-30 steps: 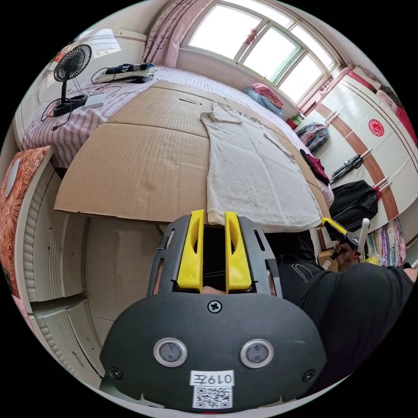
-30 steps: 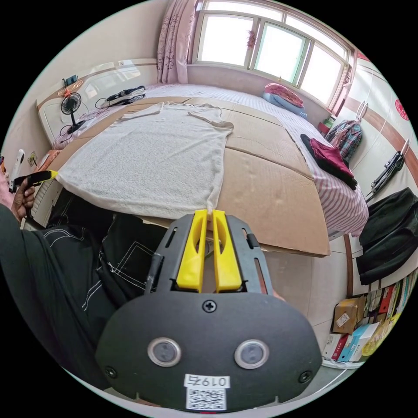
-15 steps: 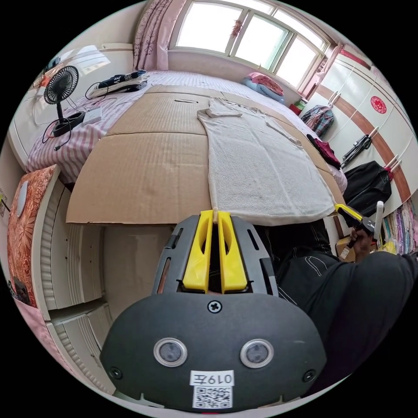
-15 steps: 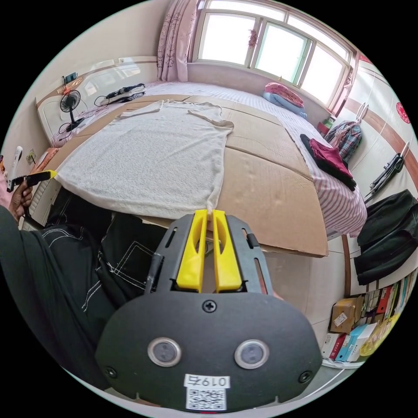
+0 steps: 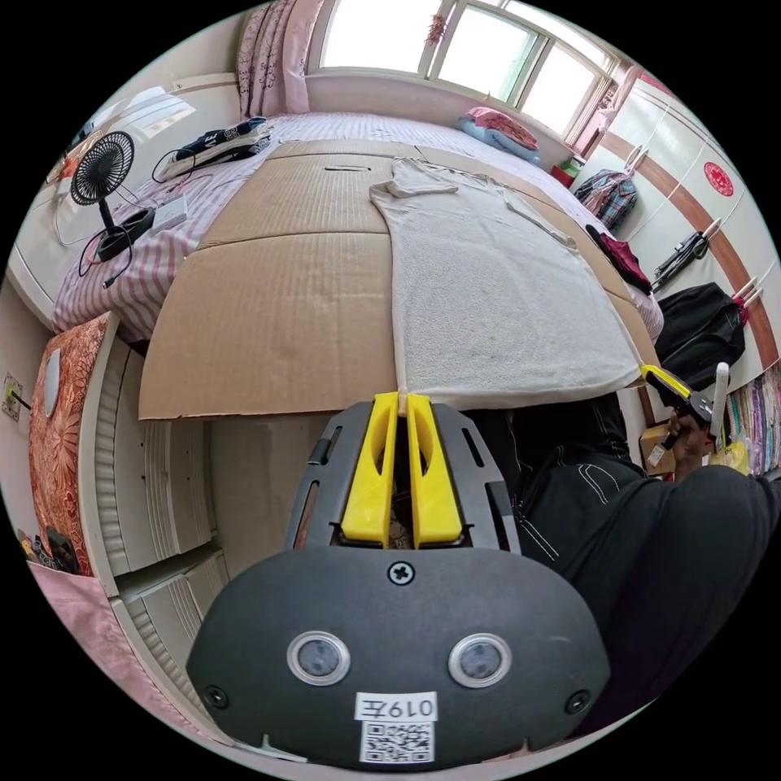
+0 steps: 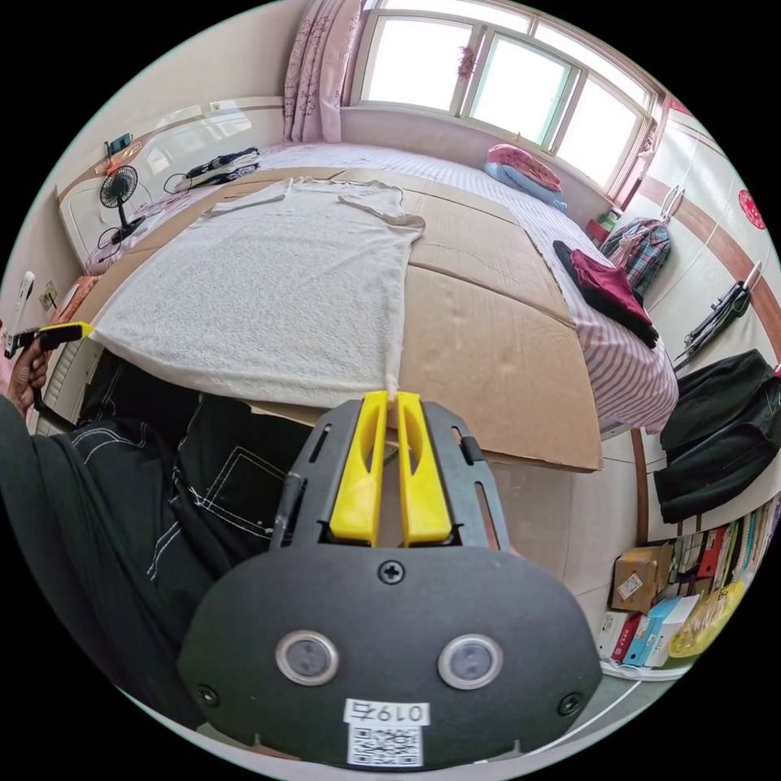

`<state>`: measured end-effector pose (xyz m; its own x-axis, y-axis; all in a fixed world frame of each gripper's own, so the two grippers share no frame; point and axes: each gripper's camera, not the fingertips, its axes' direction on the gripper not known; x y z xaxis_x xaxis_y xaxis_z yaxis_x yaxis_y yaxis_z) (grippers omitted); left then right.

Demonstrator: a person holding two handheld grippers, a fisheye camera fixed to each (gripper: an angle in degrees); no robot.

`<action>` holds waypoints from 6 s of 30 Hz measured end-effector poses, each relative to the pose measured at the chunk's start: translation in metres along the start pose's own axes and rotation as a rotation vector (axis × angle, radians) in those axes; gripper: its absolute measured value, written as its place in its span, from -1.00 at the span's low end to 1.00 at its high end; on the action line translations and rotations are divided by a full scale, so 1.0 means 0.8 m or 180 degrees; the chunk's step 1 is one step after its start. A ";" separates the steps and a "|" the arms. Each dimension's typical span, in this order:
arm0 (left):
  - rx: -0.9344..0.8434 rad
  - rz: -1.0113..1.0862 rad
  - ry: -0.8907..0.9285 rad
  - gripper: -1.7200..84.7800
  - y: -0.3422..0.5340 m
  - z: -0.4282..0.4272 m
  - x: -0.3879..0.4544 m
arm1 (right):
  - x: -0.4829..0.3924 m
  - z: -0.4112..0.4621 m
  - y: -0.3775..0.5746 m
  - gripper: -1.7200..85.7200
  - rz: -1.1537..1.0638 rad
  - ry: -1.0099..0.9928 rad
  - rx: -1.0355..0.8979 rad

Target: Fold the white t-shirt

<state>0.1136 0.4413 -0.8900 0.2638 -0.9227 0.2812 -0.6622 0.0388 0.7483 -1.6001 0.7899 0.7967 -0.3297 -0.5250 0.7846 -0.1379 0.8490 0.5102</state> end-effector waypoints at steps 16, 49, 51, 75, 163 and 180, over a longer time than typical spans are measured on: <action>0.0009 -0.0038 0.0147 -0.93 -0.032 -0.002 0.007 | 0.025 -0.045 -0.015 -0.80 -0.0111 -0.0025 0.0010; 0.0201 0.0037 0.0071 -0.83 -0.250 0.046 0.031 | 0.133 -0.081 -0.229 -0.77 0.0155 -0.0627 0.0025; 0.0167 0.0019 0.0119 -0.85 -0.259 0.051 0.030 | 0.137 -0.082 -0.234 -0.80 0.0235 -0.0588 -0.0019; -0.0020 0.0020 -0.0069 -0.89 -0.341 0.069 0.025 | 0.146 -0.155 -0.326 -0.91 0.0124 -0.0362 -0.0107; -0.0001 -0.0265 0.0267 -0.87 -0.717 0.150 -0.094 | 0.355 -0.231 -0.824 -0.97 0.0169 -0.0762 -0.0271; 0.0161 -0.0041 0.0361 -0.87 -0.712 0.157 -0.079 | 0.343 -0.226 -0.822 -0.97 0.0197 -0.0684 -0.0235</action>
<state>0.3861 0.4297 -1.4093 0.3482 -0.8736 0.3401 -0.6920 0.0052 0.7219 -1.4311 0.0769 0.7398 -0.5277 -0.4406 0.7262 -0.0451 0.8683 0.4940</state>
